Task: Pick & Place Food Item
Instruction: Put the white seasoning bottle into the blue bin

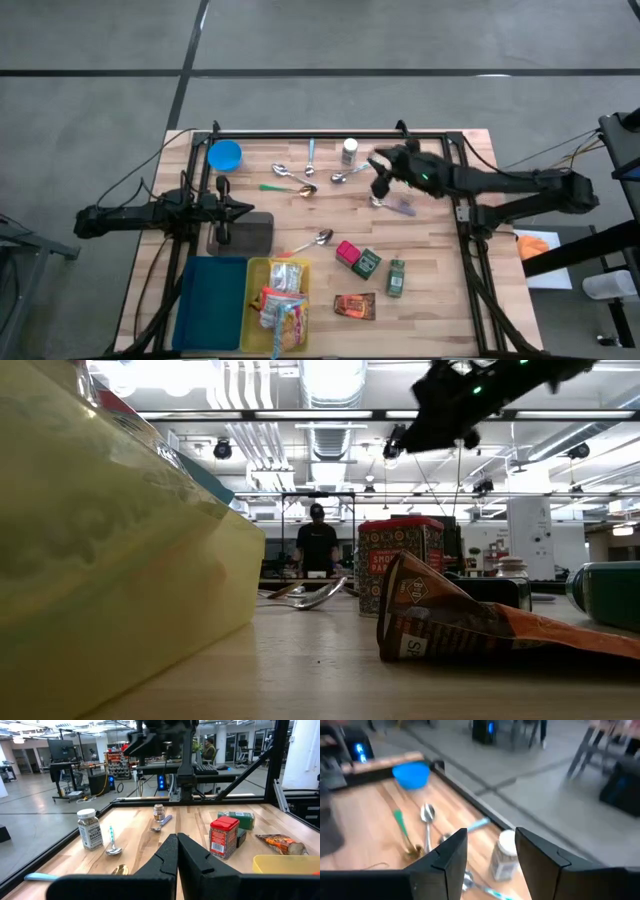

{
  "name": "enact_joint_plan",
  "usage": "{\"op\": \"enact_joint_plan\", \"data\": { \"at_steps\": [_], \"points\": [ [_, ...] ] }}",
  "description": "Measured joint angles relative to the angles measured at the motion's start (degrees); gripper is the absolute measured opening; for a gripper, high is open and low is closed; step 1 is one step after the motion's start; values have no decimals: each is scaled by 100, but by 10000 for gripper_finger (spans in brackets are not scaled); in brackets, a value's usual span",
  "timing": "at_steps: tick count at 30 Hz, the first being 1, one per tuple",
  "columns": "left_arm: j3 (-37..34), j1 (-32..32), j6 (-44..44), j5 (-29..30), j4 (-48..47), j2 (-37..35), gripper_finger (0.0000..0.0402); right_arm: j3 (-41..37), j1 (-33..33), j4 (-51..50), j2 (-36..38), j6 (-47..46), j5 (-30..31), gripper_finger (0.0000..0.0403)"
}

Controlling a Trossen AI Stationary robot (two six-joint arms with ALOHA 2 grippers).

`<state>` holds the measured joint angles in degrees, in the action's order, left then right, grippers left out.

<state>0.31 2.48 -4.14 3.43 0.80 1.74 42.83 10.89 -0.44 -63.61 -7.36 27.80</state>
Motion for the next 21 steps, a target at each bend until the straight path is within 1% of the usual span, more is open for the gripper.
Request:
{"op": "enact_joint_plan", "data": {
  "at_steps": [3, 4, 5, 7, 11, 16, 21],
  "points": [
    [-1, 0, -2, 1, 0, 0, 10, 450, 446, -94, -551, -44, -1054, 164],
    [0, 0, 0, -1, 0, 0, 10, 595, 586, -120, -758, -141, -1336, 164],
    [-1, 0, 0, 1, 0, -2, 10, 752, 695, -143, -959, -268, -1468, 164],
    [0, 0, -2, 0, 0, -2, 10, 1108, 874, -389, -1346, -430, -1498, 164],
    [0, -1, -2, 1, 0, -2, 10, 1938, 1164, -1430, -1994, -179, -1460, 164],
    [-1, -1, -1, 0, 0, -2, 10, 3037, 1380, -2759, -2774, -155, -1466, 164],
    [-1, 0, -1, 1, 0, -2, 10, 4123, 1618, -3802, -3478, -116, -1629, 164]
  ]
}}
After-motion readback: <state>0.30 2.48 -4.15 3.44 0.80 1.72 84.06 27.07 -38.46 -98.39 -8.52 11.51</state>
